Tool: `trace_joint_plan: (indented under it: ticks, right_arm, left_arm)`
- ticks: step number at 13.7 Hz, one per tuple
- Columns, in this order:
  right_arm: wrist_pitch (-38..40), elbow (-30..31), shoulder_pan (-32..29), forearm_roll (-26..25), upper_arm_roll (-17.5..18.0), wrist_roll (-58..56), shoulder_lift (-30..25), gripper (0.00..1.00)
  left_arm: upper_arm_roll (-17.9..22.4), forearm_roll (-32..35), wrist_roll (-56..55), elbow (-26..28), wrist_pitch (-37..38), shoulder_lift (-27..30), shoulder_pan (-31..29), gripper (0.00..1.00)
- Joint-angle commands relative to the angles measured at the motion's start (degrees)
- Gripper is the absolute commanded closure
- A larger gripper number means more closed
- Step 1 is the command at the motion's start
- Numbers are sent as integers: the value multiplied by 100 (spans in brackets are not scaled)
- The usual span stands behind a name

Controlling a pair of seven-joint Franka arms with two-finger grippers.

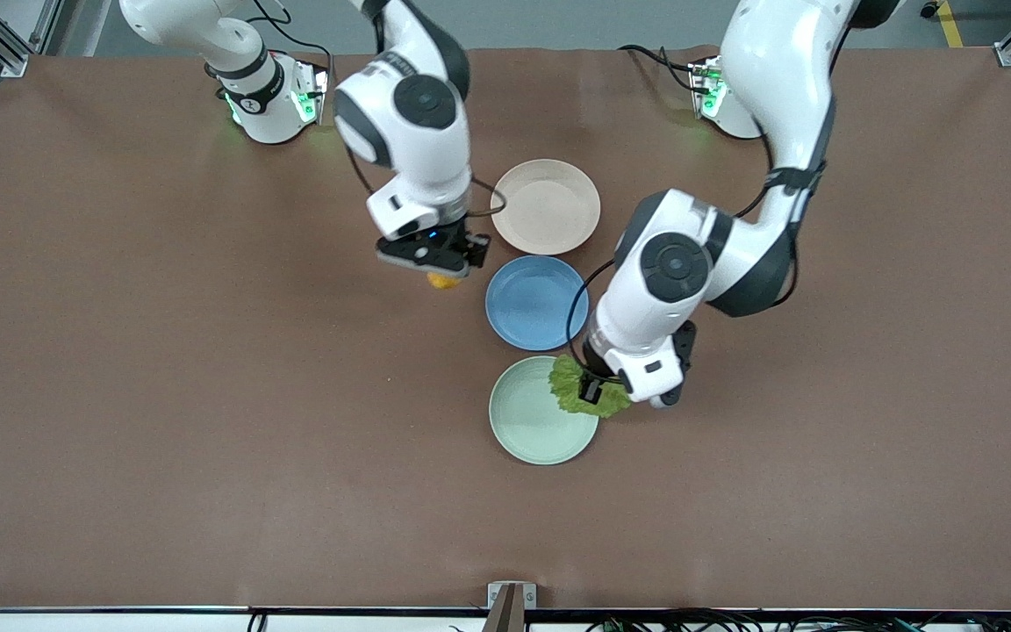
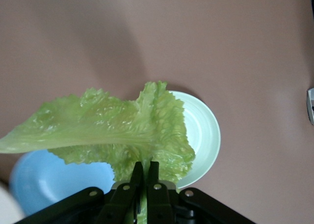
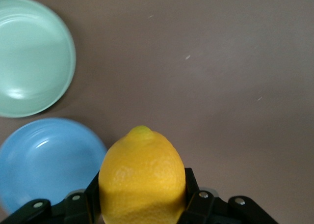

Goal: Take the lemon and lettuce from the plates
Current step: 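Carry the lemon outward with the right gripper while the left gripper carries lettuce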

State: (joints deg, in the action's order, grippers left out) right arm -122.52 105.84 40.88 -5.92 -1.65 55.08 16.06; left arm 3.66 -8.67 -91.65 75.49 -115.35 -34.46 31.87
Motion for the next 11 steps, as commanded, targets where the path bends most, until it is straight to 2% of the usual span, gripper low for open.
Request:
trace_joint_plan:
  ticks: [1, 4, 6, 9, 11]
  right_arm:
    - [-281, 735, -903, -32, 147, -1223, -402, 99]
    - [-561, 1122, -1852, 467, 130, -2830, -463, 99]
    - [-773, 1368, -2372, 495, 121, -3668, -464, 99]
    - [-1868, 2087, -3128, 495, 112, -4870, -394, 99]
    - [-2275, 2265, -3385, 495, 121, -5174, -166, 99]
  left_arm:
    - [-23, -266, 1022, 596, 530, 613, -355, 99]
    - [-5, -284, 2313, 1807, 514, 1308, -751, 99]
    - [-5, -241, 3097, 2537, 427, 1642, -1050, 99]
    - [-5, -214, 3827, 3531, -283, 1968, -1401, 99]
    - [-5, -214, 4259, 4068, -872, 2031, -1612, 99]
